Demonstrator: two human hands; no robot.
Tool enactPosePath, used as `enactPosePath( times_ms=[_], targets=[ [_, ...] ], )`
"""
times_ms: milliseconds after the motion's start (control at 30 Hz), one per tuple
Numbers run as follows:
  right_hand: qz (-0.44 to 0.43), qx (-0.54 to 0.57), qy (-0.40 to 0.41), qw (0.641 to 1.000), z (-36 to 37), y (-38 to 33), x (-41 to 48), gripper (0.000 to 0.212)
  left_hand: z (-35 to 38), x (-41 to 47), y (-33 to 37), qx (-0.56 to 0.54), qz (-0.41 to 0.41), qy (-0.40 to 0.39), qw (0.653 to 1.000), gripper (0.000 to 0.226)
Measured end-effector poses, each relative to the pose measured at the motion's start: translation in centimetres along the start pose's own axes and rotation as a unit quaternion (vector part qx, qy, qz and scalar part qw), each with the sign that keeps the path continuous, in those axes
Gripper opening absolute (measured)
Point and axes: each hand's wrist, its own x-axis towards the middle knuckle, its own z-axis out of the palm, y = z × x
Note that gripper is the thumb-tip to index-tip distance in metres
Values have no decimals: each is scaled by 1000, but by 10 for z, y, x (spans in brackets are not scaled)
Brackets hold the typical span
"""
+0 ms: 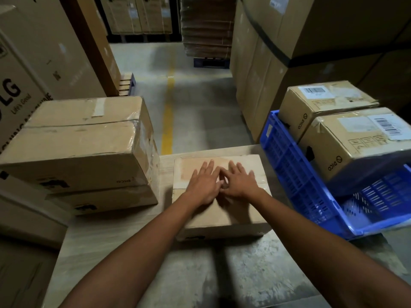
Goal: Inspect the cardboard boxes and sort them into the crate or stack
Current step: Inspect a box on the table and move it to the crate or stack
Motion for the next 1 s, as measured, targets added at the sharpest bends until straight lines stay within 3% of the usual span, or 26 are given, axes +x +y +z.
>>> enactPosePath(
  times_ms=[267,433,533,767,900,1000],
  targets=[
    [13,1,-10,1000,12,9,-7,88,2,6,12,4,-18,-21,1000,54],
    [14,18,108,994,27,5,-44,54,23,-31,29,-36,-15,49,998,50],
    [18,36,161,986,62,-3,-68,57,44,-48,37,-23,-27,65,997,51],
    [25,41,103,994,49,-4,-63,52,37,-49,41,-17,-27,39,999,51],
    [24,74,205,976,63,-7,-87,27,35,-80,51,-52,2,74,996,44],
    [17,91,282,955,88,-5,-109,20,50,-106,54,-55,15,92,994,51]
  ],
)
